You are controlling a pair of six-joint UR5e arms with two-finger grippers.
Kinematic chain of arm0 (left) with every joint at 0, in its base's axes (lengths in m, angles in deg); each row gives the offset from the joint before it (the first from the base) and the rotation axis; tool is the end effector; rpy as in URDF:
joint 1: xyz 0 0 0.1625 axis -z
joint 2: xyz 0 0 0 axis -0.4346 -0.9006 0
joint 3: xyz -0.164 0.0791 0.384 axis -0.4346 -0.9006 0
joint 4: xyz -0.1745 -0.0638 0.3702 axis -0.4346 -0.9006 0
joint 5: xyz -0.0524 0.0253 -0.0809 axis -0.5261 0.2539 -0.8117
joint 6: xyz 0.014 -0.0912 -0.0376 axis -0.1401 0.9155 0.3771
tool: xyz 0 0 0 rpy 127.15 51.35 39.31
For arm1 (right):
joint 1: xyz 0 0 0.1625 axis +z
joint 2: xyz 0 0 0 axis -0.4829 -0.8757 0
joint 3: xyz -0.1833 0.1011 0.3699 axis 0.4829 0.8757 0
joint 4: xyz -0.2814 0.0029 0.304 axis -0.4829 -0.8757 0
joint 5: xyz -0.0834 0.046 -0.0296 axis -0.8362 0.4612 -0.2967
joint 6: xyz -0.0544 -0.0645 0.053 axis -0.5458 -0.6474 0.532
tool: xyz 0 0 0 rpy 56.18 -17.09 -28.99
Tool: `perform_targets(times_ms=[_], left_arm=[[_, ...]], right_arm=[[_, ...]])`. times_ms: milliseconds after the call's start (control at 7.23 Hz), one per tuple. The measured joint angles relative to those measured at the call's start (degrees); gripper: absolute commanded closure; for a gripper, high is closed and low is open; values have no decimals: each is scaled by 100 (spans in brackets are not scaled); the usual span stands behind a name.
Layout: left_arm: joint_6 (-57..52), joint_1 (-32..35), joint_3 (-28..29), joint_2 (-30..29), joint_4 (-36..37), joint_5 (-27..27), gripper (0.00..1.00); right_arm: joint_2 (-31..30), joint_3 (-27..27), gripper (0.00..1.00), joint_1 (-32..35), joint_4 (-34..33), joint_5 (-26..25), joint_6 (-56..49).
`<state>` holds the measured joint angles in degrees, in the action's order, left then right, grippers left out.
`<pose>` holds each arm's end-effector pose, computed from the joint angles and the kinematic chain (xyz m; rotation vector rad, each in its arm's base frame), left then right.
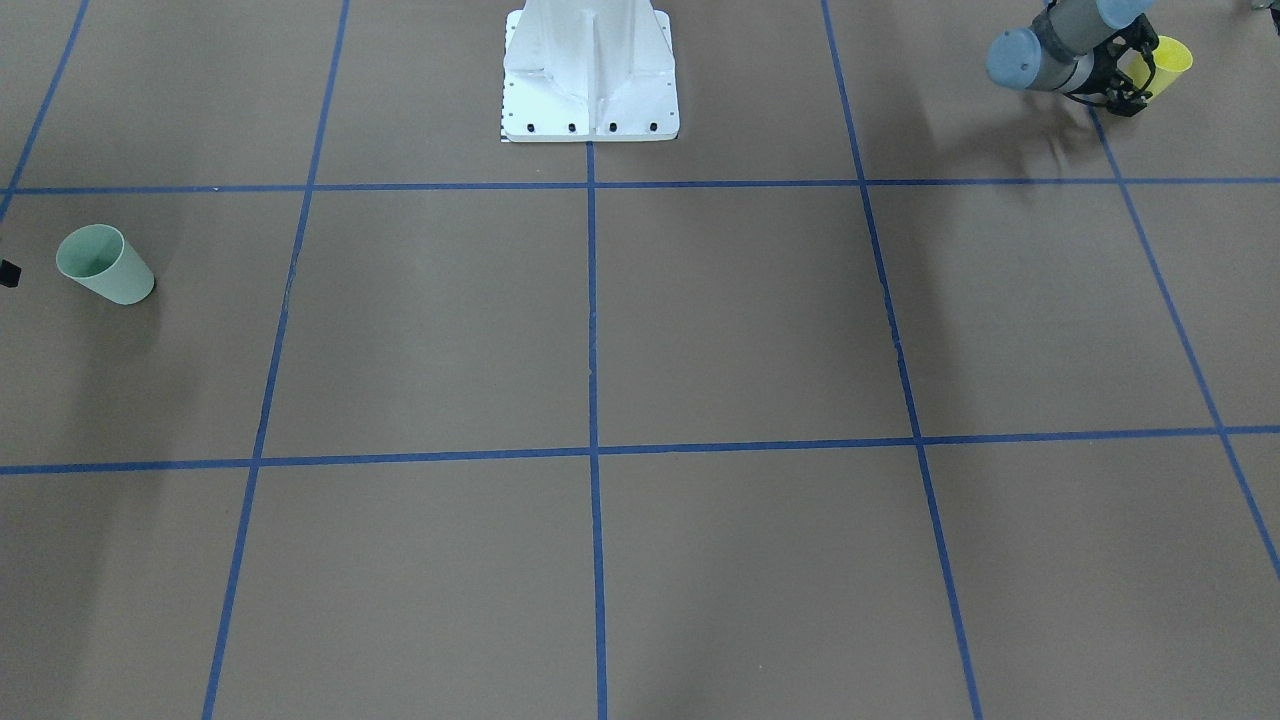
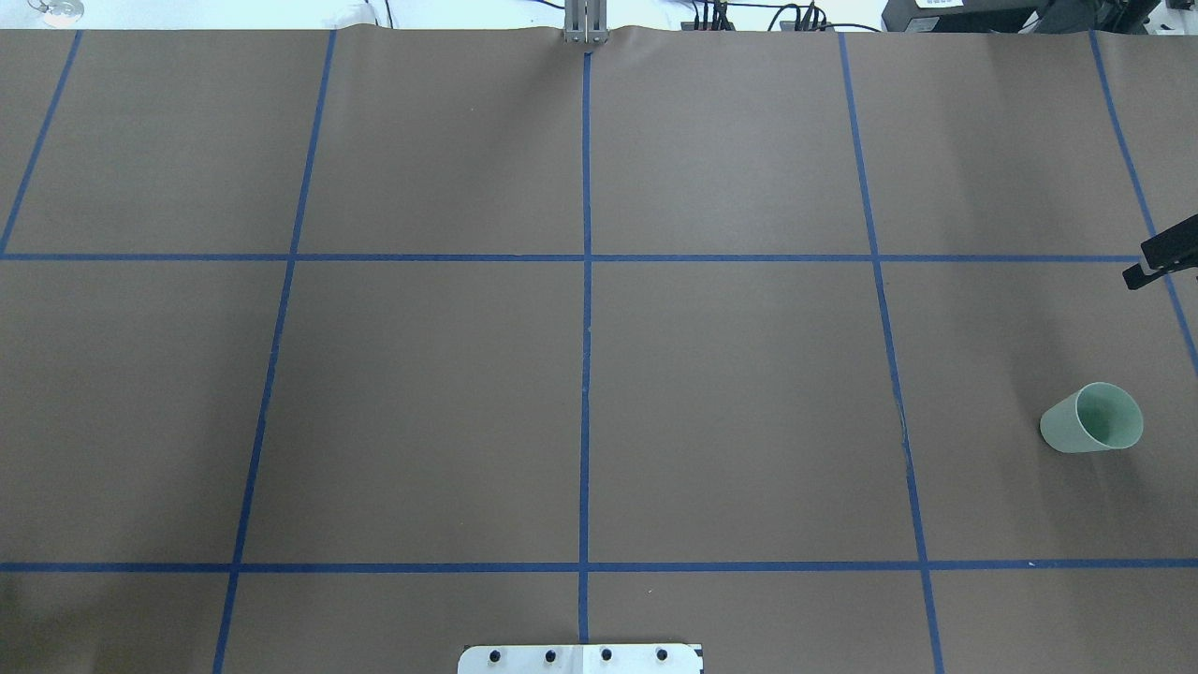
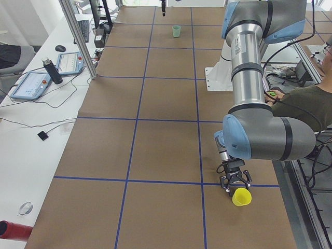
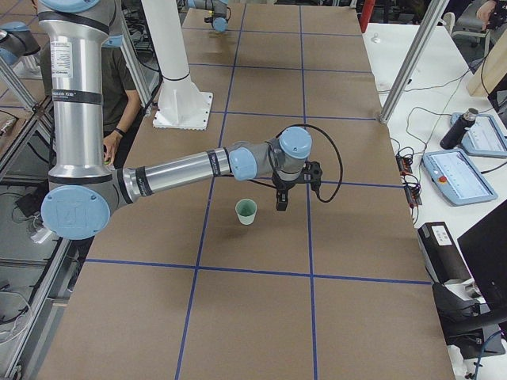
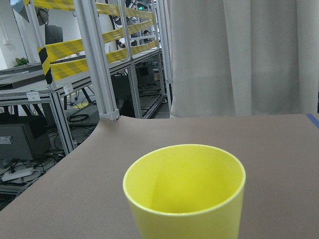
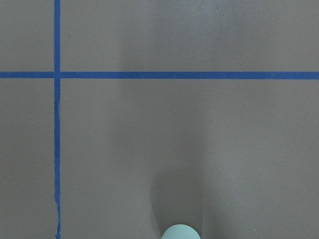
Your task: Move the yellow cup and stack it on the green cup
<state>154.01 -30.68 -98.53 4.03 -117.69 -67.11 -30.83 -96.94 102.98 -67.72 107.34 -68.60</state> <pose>0.2353 -0.0837 0.7583 0.1013 -0.5297 -1.5573 -0.0783 -0.4782 0.5172 -0.0410 -0.9220 -0.0362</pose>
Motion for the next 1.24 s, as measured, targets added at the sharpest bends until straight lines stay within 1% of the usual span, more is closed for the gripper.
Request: perform_targets(times_ms=[138, 277, 553, 691, 830, 968, 1245], left_arm=[[-2, -14, 95, 9, -123, 6, 15], [4, -31, 148, 11, -202, 13, 32], [10, -55, 237, 9, -256, 25, 80], [-3, -61, 279, 10, -264, 27, 92], [-36, -66, 279, 64, -289, 28, 95], [-100, -71, 223, 260, -429, 28, 95], [-446, -59, -162, 904, -785, 33, 95]], right_arm=[[0, -4, 1, -3, 0, 3, 4], [0, -7, 1, -7, 0, 4, 6], [0, -24, 1, -9, 0, 10, 13], [3, -46, 1, -13, 2, 16, 71], [6, -90, 1, -24, 4, 21, 199], [8, -142, 1, -40, 2, 23, 311], [9, -179, 1, -67, 0, 49, 416]])
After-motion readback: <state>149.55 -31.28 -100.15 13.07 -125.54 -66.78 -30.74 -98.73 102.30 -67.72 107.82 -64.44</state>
